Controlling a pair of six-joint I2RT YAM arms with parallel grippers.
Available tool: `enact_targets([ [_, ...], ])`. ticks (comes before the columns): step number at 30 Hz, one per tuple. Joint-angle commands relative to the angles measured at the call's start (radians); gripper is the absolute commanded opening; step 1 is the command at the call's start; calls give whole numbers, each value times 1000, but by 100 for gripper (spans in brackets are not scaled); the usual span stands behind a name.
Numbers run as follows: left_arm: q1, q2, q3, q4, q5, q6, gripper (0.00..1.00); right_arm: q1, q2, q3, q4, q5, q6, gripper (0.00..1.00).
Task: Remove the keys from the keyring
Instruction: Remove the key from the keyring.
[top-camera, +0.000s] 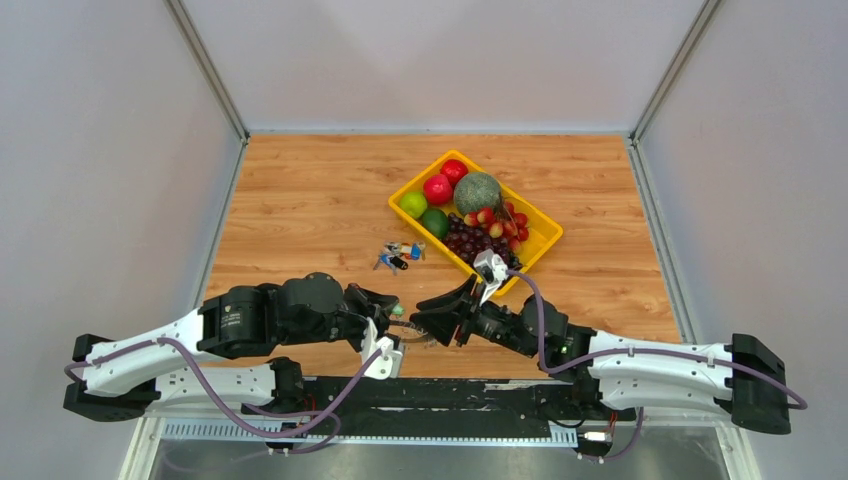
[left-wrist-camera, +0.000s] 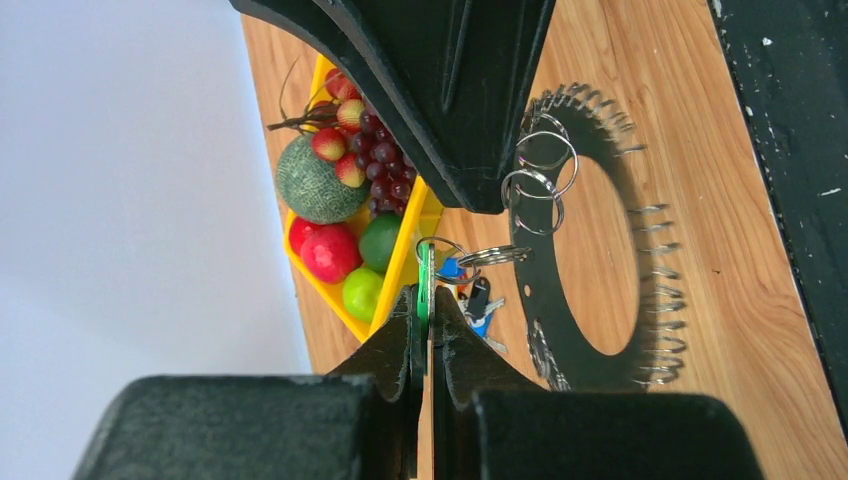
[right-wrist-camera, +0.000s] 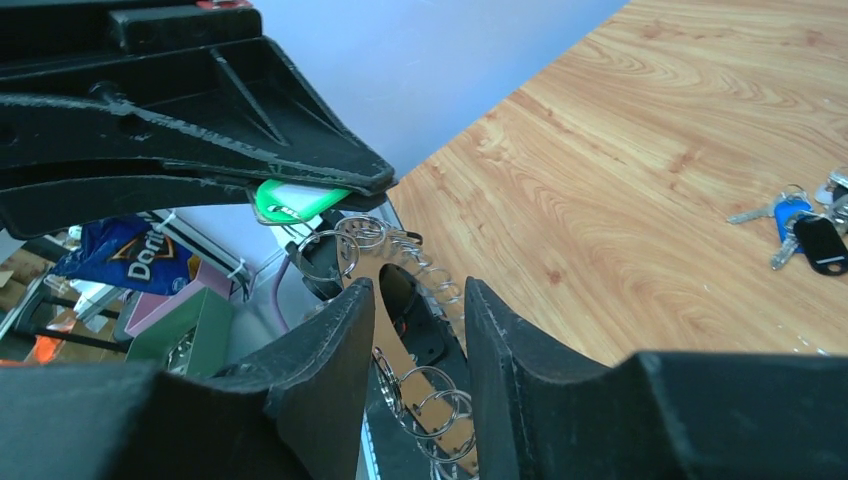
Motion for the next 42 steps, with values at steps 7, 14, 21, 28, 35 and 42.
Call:
enact_targets([
  [7, -4, -5, 62, 72, 2, 0, 0, 24, 54, 58, 91, -51, -68, 43],
  [14, -4, 0, 66, 71, 12, -3, 0, 24, 70, 83, 99, -51, -87, 45],
  [21, -4, 5, 74, 65, 11, -3, 0, 24, 60, 87, 116, -63, -112, 47],
  [28, -4, 9, 82, 65, 22, -3, 0, 24, 63, 95, 130, -88, -155, 49],
  [35, -4, 11, 92, 64, 34, -8, 0, 24, 76, 133, 98, -88, -208, 50],
  [42, -4, 13, 100, 65, 40, -13, 0, 25, 94, 138, 114, -88, -223, 49],
])
